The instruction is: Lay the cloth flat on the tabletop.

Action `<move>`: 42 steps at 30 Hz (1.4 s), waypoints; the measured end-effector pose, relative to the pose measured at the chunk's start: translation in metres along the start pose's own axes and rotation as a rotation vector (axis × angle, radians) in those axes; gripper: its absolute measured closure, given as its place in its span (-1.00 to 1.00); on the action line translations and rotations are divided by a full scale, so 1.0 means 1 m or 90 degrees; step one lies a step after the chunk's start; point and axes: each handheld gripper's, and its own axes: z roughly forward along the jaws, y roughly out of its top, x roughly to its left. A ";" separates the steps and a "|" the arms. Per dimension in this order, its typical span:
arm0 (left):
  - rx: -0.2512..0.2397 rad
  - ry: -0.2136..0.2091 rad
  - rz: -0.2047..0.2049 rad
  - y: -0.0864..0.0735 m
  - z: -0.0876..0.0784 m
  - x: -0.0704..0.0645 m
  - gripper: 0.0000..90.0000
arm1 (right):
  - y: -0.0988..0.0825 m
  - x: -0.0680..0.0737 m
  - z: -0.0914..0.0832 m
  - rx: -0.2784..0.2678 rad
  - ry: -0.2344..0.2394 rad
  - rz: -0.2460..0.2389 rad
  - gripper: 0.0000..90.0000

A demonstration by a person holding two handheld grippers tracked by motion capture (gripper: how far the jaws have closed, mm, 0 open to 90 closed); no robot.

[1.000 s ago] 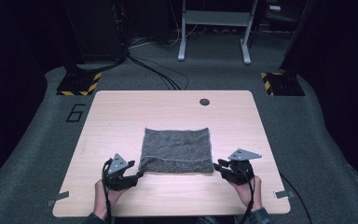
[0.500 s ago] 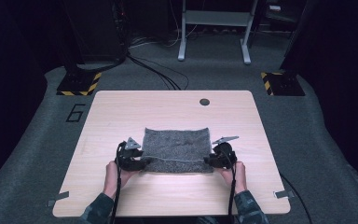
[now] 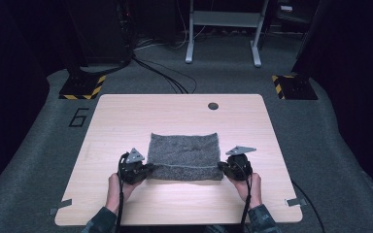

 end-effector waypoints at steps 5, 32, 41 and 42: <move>-0.004 -0.028 0.000 -0.011 -0.011 -0.007 0.75 | -0.013 0.010 -0.015 -0.016 0.015 -0.007 0.91; 0.022 0.002 -0.007 -0.004 0.028 -0.002 -0.68 | -0.002 0.026 0.036 0.020 0.002 -0.065 -0.67; 0.054 0.028 0.020 -0.017 0.037 -0.008 -0.68 | -0.011 0.031 0.056 0.055 -0.015 -0.090 -0.77; 0.051 0.030 0.019 -0.018 0.037 -0.009 -0.68 | -0.013 0.030 0.056 0.057 -0.018 -0.091 -0.77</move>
